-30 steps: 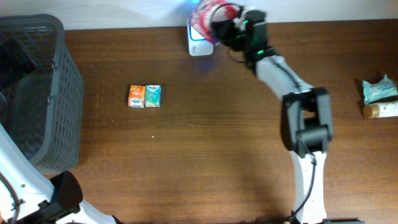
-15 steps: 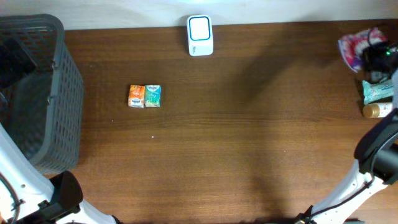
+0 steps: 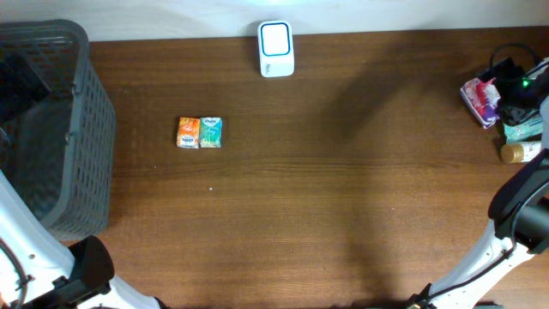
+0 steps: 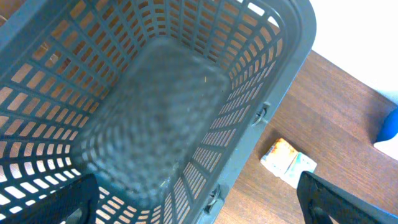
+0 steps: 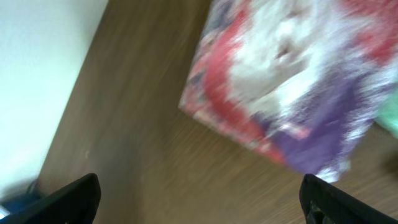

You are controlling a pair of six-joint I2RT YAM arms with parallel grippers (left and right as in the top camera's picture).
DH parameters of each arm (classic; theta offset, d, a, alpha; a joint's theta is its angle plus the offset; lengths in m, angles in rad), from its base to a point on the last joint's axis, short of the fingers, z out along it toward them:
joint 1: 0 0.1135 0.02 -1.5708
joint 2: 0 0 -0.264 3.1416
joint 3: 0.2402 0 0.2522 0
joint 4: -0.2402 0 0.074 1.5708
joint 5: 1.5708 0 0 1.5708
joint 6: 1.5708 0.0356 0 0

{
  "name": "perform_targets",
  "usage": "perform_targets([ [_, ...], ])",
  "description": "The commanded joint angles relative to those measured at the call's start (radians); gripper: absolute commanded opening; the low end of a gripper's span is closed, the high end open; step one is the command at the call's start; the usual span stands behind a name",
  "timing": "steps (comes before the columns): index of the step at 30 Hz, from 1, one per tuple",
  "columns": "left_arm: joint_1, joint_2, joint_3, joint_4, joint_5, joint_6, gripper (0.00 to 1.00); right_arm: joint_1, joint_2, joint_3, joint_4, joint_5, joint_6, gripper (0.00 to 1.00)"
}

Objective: Scan the item barcode
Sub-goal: 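Carry the red-purple packet right and drop it at the right edge, then reach the right gripper to the green Kleenex packet and grasp it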

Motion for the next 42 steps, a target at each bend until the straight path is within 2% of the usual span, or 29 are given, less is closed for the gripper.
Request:
perform_targets([
  [1, 0.003, 0.001, -0.002, 0.0, 0.004, -0.006, 0.99, 0.049, -0.085, 0.001, -0.061, -0.087, -0.062, 0.97],
  [4, 0.003, 0.001, -0.002, 0.0, 0.004, -0.006, 0.99, 0.169, -0.162, 0.001, -0.155, -0.274, -0.277, 0.97],
  [6, 0.003, 0.001, -0.002, 0.0, 0.004, -0.006, 0.99, 0.278, -0.162, 0.0, -0.223, -0.33, -0.351, 0.99],
  [9, 0.003, 0.002, -0.002, 0.0, 0.004, -0.006, 0.99, 0.483, -0.133, 0.0, -0.218, -0.296, -0.355, 0.99],
  [13, 0.003, 0.001, -0.002, 0.0, 0.004, -0.006, 0.99, 0.749, -0.069, 0.0, -0.05, -0.292, -0.347, 0.99],
  [14, 0.003, 0.001, -0.002, 0.0, 0.004, -0.006, 0.99, 0.807, -0.05, 0.0, -0.005, -0.285, -0.329, 0.99],
  [17, 0.003, 0.001, -0.002, 0.0, 0.004, -0.006, 0.99, 0.964, 0.002, 0.0, 0.103, -0.058, -0.11, 0.99],
  [20, 0.003, 0.001, -0.002, 0.0, 0.004, -0.006, 0.99, 1.102, 0.048, 0.0, 0.228, 0.051, -0.072, 0.99],
  [22, 0.003, 0.002, -0.002, 0.0, 0.004, -0.006, 0.99, 1.158, 0.065, 0.0, 0.251, 0.188, 0.019, 0.97],
  [25, 0.003, 0.001, -0.002, 0.0, 0.004, -0.006, 0.99, 1.218, 0.114, 0.0, 0.332, 0.205, 0.04, 0.85],
  [30, 0.003, 0.001, -0.002, 0.0, 0.004, -0.006, 0.99, 1.247, 0.201, 0.0, 0.455, 0.218, 0.244, 0.84],
  [32, 0.003, 0.001, -0.002, 0.0, 0.004, -0.006, 0.99, 1.247, 0.228, 0.0, 0.455, 0.227, 0.312, 0.79],
  [34, 0.003, 0.001, -0.002, 0.0, 0.004, -0.006, 0.99, 1.249, 0.257, 0.0, 0.447, 0.211, 0.396, 0.62],
  [38, 0.003, 0.001, -0.002, 0.0, 0.004, -0.006, 0.99, 1.248, 0.264, 0.0, 0.435, 0.212, 0.395, 0.4],
  [39, 0.003, 0.001, -0.002, 0.0, 0.004, -0.006, 0.99, 1.243, 0.264, 0.0, 0.425, 0.212, 0.395, 0.18],
  [40, 0.003, 0.001, -0.002, 0.0, 0.004, -0.006, 0.99, 1.235, 0.261, 0.003, 0.403, 0.212, 0.395, 0.04],
  [42, 0.003, 0.001, -0.002, 0.0, 0.004, -0.006, 0.99, 1.204, 0.24, 0.006, 0.33, 0.212, 0.394, 0.04],
])
